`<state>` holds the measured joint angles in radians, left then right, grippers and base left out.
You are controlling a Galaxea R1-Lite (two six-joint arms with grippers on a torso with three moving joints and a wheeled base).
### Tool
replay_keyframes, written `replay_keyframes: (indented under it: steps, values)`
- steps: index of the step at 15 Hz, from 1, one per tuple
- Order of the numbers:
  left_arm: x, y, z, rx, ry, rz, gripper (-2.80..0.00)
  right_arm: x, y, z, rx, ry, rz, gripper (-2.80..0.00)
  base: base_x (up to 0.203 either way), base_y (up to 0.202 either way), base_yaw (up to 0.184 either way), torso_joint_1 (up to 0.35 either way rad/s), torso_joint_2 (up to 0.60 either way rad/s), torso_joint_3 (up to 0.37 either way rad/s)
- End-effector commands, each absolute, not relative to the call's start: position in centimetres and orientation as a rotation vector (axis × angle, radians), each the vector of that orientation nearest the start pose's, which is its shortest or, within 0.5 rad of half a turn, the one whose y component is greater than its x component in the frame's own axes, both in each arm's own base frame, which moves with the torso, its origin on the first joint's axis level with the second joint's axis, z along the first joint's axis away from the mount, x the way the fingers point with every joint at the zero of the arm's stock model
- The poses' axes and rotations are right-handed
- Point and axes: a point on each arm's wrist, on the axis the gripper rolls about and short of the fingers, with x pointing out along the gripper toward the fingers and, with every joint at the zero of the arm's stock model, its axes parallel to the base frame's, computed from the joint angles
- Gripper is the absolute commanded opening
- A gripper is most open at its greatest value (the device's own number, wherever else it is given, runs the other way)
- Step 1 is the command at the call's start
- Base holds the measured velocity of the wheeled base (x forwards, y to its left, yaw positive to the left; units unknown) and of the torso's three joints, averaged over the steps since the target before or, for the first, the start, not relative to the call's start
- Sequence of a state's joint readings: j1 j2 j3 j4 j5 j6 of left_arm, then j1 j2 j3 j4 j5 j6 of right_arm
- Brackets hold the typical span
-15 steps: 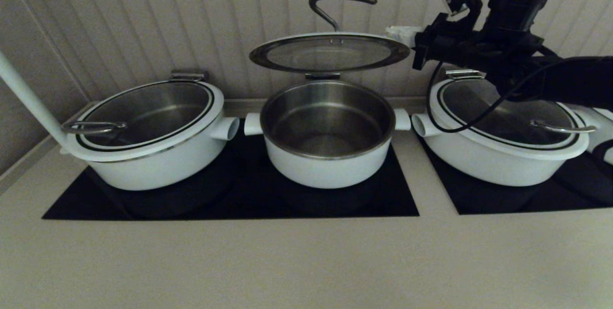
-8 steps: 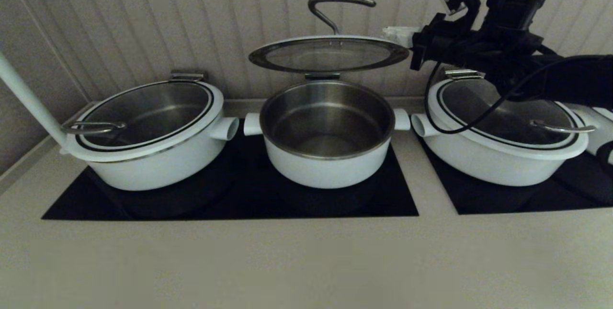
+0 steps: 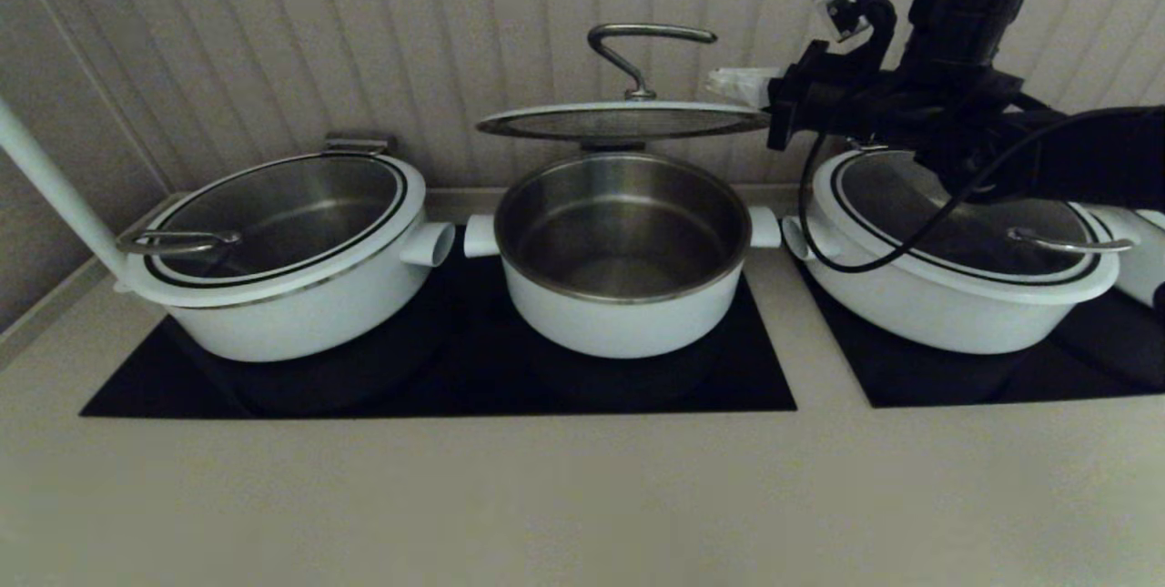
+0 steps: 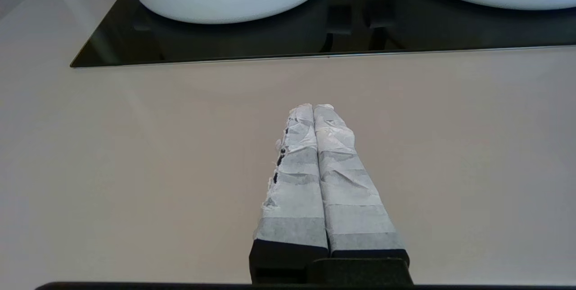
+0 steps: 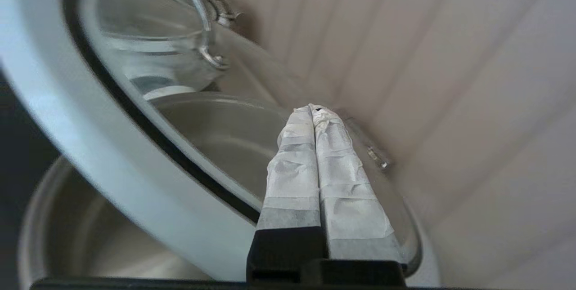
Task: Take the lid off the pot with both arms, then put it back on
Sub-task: Close the pot lid
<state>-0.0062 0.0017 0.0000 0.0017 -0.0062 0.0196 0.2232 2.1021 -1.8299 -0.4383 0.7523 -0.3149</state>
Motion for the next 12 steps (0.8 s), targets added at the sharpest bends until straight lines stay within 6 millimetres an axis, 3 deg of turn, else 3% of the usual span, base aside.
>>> replay_keyframes:
  steps: [1,12]
  values:
    - [-2.3,0.0,7.5,0.02,0.003,-0.012,-2.8,41.1,11.0,30.2,-0.335,-0.309,0.945,-2.8,0.0,0.0,0.0,0.0,0.0,0.0]
    - [-2.3,0.0,7.5,0.02,0.003,-0.012,-2.8,39.4,10.4,29.0,-0.316,-0.209,0.955,-2.8,0.0,0.0,0.0,0.0,0.0,0.0]
